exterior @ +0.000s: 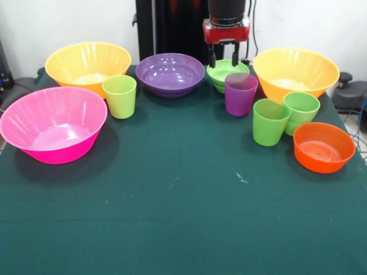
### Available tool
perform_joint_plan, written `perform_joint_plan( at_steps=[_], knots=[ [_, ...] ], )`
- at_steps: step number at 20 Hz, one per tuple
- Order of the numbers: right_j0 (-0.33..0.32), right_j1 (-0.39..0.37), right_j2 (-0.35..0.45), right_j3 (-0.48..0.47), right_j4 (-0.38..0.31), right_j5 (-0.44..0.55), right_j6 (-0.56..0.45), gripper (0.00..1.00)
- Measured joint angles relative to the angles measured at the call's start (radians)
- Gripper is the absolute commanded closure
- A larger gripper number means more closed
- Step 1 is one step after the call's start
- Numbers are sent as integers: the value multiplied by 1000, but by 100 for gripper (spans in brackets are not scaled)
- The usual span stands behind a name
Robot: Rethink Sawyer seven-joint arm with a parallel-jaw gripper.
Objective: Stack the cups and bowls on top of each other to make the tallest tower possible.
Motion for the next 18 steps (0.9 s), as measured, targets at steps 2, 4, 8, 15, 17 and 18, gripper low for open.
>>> perform_joint_plan(
  at_steps=[2,4,8,15,17,18],
  knots=[
    [-14,7,3,0,0,0,0,0],
    [-28,13,4,-1,0,0,0,0],
    [-43,30,4,-6,-2,0,0,0],
    [-76,66,11,-16,-16,0,0,0],
    [-82,64,14,-16,-17,0,0,0],
    [-86,62,17,-16,-17,0,0,0]
  ],
)
